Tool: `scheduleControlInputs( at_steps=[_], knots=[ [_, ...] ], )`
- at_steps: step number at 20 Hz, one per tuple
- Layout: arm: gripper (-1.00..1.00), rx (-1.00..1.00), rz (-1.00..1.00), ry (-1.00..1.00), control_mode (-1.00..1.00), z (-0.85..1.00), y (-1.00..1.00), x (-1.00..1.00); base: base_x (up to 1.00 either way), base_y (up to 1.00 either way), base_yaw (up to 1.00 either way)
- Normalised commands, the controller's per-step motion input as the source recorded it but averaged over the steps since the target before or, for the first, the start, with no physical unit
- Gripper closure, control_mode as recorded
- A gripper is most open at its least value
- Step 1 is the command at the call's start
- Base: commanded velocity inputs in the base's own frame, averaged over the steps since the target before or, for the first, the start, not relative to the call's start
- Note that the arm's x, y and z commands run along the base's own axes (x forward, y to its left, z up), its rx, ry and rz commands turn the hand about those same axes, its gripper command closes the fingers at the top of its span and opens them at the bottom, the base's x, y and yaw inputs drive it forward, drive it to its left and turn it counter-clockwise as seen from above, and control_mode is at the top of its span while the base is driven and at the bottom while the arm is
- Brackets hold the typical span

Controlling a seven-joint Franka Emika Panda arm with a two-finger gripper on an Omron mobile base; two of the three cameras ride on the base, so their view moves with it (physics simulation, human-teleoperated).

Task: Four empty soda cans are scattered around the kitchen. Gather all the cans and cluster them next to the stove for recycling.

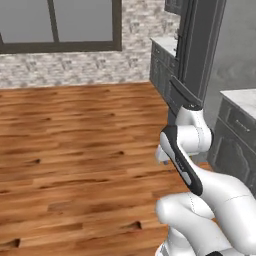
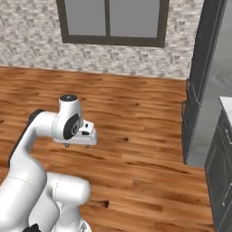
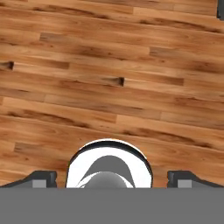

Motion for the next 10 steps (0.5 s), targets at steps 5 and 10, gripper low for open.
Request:
scheduleControlInputs(
  at_steps=[5, 10],
  knots=[
    [-1.00, 0.00, 0.00, 0.00, 1.00, 0.00, 0.00, 0.00, 1.00, 0.09, 0.10],
    [-1.00, 0.00, 0.00, 0.00, 1.00, 0.00, 0.00, 0.00, 0.98, 0.29, 0.29]
  ],
)
